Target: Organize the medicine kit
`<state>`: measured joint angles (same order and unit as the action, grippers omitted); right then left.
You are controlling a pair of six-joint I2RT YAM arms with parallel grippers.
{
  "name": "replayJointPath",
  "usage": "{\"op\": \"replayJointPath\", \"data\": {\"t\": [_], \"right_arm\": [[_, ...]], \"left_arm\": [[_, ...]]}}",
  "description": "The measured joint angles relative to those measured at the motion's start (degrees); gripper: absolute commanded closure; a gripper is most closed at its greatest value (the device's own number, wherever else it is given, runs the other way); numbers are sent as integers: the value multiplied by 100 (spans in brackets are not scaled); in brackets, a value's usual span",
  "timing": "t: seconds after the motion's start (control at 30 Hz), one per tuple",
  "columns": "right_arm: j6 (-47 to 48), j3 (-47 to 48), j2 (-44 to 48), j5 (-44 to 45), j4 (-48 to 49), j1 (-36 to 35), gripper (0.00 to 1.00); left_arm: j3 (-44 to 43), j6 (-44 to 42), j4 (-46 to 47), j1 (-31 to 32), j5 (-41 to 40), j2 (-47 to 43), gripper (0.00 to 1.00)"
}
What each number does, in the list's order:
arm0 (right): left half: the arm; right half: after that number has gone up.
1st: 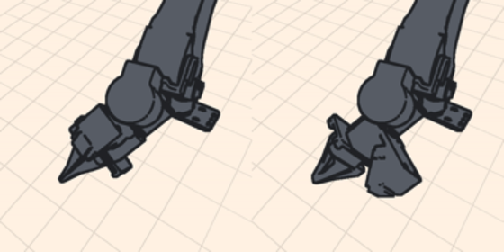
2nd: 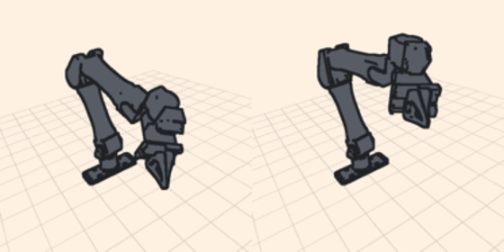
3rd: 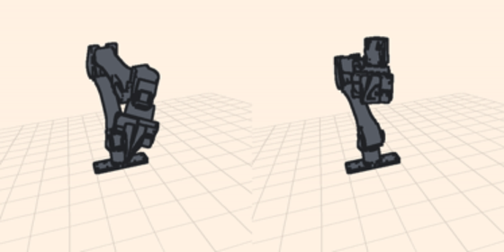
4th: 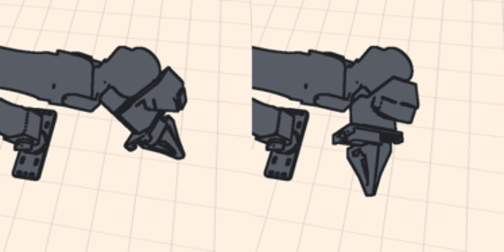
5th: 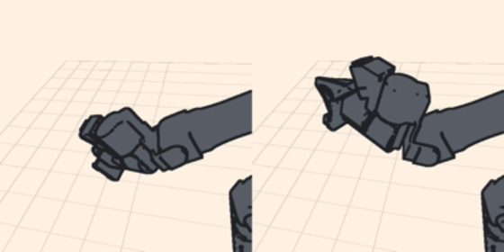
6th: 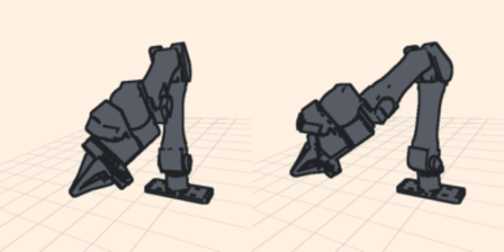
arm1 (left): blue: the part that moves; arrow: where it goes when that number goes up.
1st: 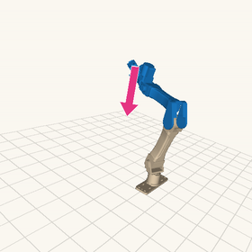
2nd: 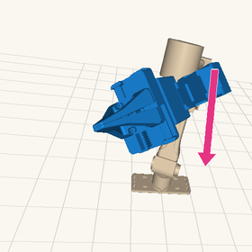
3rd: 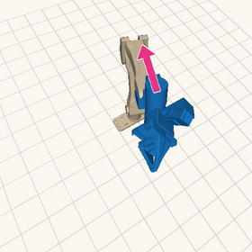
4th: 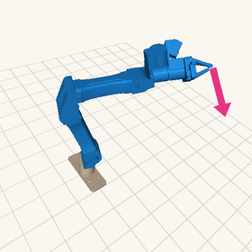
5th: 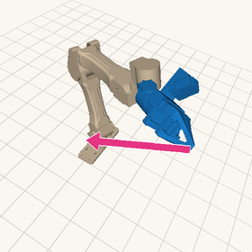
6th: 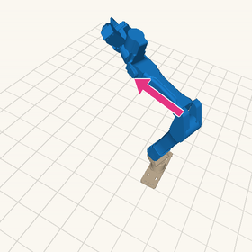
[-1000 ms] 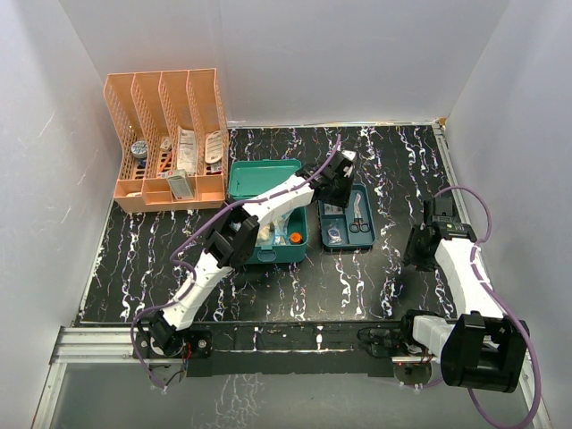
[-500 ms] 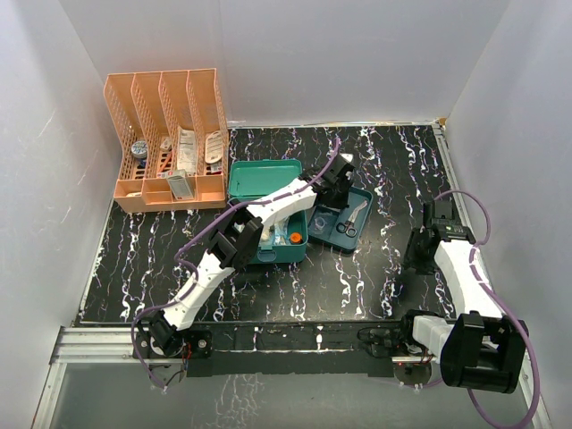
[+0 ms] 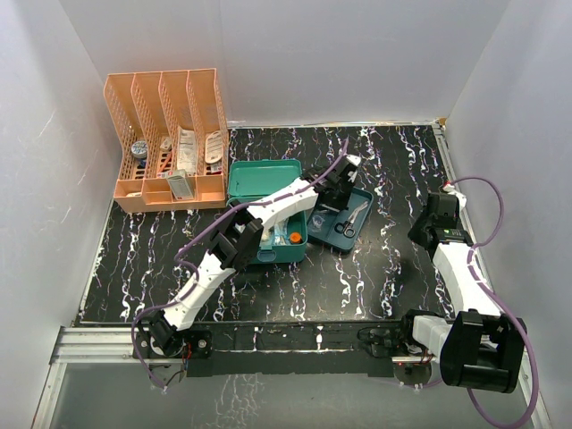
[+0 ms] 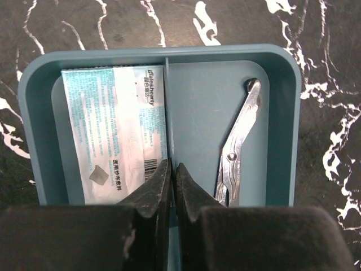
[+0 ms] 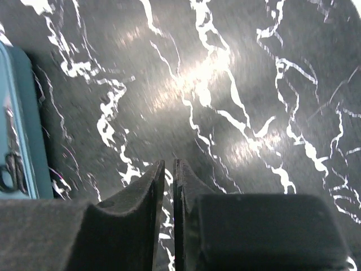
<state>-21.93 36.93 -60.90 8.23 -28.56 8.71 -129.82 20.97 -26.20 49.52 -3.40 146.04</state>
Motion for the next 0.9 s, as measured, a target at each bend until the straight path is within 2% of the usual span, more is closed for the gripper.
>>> {"op": "replayJointPath", "data": {"t": [0.3,0.37,0.43,0.47,0.53,0.63,0.9], "right_arm": [[-181,0,35,72,625,4,89],[-203,0,35,44,654,4,85],[-208,0,35,20,658,4,76],[-212,0,35,4,658,4,66],[-208,-2,35,-59,658,4,35],[-212,-9,31,-122,662,4,3],[-173,-79,-46,-212,682,4,2]], "left_arm": [[-186,-859,-214,149,297,-9,100],[-186,-1025,-236,188,363,-13,100],[-186,-1169,-267,212,424,-20,100],[-188,-1252,-282,225,459,-28,100],[-197,-1410,-306,245,538,-44,100],[-256,-1593,-328,256,645,-57,100],[-433,-1829,-391,258,861,-116,100]]}}
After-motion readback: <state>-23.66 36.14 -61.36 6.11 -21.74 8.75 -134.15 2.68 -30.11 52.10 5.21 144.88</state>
